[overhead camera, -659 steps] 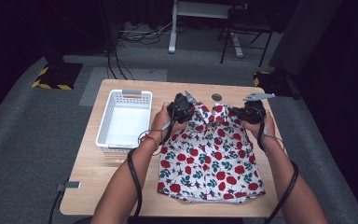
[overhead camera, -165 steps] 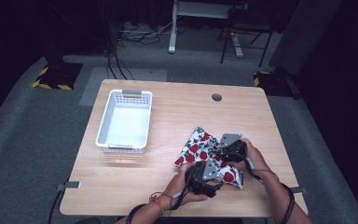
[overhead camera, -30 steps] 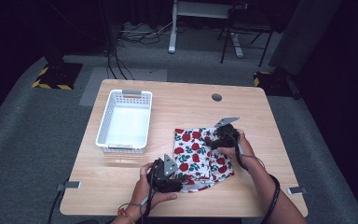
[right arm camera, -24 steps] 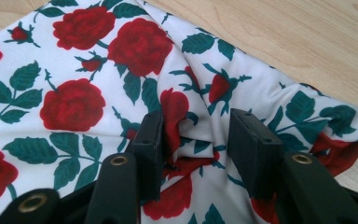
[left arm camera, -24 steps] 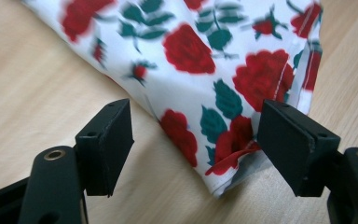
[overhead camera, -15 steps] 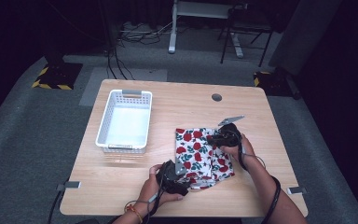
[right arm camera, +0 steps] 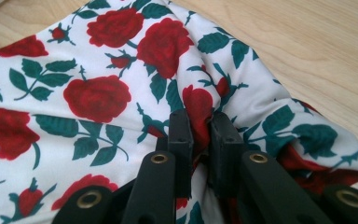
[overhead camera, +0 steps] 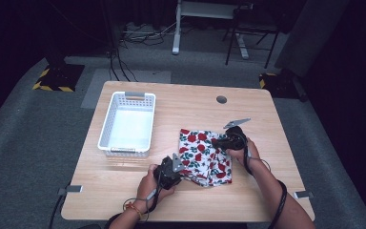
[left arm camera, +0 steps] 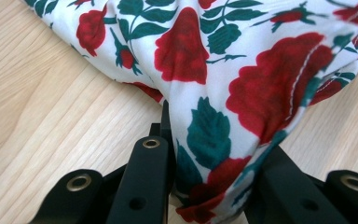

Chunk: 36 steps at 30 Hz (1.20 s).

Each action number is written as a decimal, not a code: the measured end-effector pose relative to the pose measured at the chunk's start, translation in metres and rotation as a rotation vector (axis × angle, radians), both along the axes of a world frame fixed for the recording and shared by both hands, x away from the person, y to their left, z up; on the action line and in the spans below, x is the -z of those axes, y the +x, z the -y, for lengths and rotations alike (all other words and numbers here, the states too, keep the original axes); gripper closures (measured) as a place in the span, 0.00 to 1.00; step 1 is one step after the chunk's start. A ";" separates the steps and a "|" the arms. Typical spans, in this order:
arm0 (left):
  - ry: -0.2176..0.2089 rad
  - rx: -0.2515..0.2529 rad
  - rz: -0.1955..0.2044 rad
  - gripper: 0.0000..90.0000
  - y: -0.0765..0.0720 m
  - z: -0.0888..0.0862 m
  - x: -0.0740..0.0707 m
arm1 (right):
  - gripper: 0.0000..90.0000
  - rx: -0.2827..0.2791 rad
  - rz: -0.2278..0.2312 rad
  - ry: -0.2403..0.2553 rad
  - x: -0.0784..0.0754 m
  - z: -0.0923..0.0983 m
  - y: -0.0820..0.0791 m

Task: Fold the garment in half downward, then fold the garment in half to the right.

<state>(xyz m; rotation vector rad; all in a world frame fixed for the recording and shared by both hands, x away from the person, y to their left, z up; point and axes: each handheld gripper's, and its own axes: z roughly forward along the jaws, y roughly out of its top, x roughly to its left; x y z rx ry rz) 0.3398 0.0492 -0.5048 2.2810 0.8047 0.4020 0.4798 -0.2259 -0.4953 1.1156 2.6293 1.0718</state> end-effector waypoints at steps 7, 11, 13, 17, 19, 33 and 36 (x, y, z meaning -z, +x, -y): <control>0.043 -0.020 0.013 0.87 -0.003 -0.024 -0.002 | 0.90 -0.036 0.012 -0.011 0.000 -0.023 -0.004; 0.045 -0.044 0.013 0.88 -0.003 -0.043 -0.003 | 0.91 -0.063 0.018 -0.013 -0.002 -0.039 -0.003; 0.057 -0.060 0.023 0.88 -0.003 -0.051 -0.004 | 0.92 -0.070 0.037 -0.001 -0.006 -0.047 -0.004; 0.055 -0.091 0.027 0.89 -0.004 -0.064 -0.005 | 0.92 -0.089 0.086 0.013 -0.019 -0.060 -0.009; 0.059 -0.103 0.029 0.89 -0.005 -0.069 -0.005 | 0.92 -0.096 0.098 0.019 -0.027 -0.064 -0.010; 0.103 -0.064 0.039 0.89 -0.001 -0.053 -0.008 | 0.91 -0.100 0.121 -0.077 -0.016 -0.069 0.001; 0.099 -0.073 0.049 0.89 -0.001 -0.055 -0.011 | 0.92 -0.086 0.113 -0.041 -0.015 -0.067 0.003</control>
